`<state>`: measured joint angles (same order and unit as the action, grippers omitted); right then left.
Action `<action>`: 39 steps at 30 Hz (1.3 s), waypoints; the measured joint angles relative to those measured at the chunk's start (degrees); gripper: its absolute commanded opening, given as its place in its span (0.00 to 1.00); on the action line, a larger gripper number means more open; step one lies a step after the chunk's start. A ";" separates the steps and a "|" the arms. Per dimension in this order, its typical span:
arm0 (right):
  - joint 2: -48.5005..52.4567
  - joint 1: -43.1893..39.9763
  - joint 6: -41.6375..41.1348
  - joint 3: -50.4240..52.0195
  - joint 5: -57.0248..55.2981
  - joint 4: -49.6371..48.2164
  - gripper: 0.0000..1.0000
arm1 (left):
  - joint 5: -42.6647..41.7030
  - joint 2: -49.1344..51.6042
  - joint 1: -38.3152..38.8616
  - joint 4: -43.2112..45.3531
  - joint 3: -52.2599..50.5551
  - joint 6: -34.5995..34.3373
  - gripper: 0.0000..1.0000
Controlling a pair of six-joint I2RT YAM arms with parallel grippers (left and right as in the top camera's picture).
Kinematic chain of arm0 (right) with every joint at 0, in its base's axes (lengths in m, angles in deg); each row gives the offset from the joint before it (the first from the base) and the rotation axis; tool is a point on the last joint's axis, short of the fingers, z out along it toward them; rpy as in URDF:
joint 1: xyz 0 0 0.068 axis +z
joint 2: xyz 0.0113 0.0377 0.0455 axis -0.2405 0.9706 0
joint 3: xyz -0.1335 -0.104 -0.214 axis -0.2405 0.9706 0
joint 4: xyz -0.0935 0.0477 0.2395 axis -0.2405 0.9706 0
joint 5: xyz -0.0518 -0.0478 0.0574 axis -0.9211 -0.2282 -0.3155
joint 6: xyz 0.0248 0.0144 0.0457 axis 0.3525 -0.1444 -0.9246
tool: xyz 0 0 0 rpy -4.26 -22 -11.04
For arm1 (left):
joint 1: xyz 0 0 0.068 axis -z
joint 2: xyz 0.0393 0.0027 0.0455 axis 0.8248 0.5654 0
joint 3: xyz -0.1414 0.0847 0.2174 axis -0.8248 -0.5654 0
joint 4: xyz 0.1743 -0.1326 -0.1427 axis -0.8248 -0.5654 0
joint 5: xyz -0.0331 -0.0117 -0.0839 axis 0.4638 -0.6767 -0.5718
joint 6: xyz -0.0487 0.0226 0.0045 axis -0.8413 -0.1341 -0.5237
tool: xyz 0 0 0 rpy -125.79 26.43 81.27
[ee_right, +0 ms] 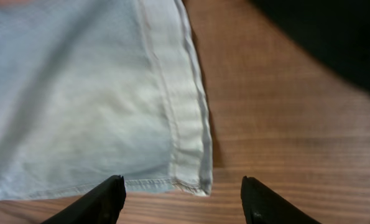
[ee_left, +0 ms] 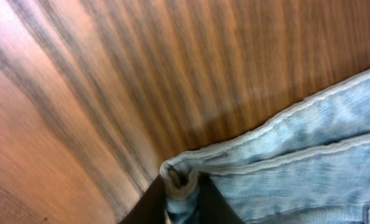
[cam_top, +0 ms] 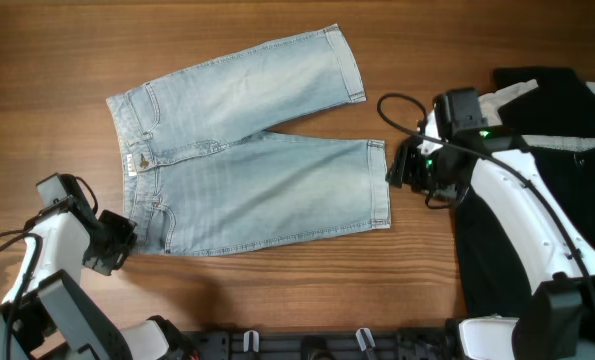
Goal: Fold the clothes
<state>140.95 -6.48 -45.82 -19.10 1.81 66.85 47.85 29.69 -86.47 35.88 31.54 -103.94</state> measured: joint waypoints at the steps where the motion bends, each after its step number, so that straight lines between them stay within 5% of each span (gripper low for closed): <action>1: 0.02 0.00 -0.72 2.58 0.31 -0.39 0.64 | -0.46 0.11 0.02 0.09 0.20 -0.26 0.04; 11: 0.31 0.00 -1.05 21.27 8.79 -22.27 0.46 | -1.57 0.22 -0.22 0.11 0.33 0.42 0.04; 15: 0.31 0.00 1.60 22.71 11.58 -24.41 0.05 | -1.73 0.22 -0.31 0.11 0.31 0.63 0.04; 20: -1.29 0.00 2.99 19.89 11.93 -16.55 0.04 | -1.90 0.04 -0.35 -0.83 0.66 2.69 0.04; 25: -16.11 0.15 1.92 9.05 10.36 -3.21 0.04 | -3.65 -6.64 -0.31 -8.72 2.19 5.49 0.04; 31: -23.91 0.39 -1.81 6.86 8.70 -2.38 0.04 | -4.92 -22.86 -0.13 -12.81 3.72 6.27 0.04; 39: -24.26 0.39 -0.26 0.72 5.25 3.37 0.04 | -4.94 -23.67 -0.13 -22.03 8.92 7.34 0.04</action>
<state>116.69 -6.08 -46.08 -18.37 7.05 70.22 42.91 6.02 -86.60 13.84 40.46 -96.60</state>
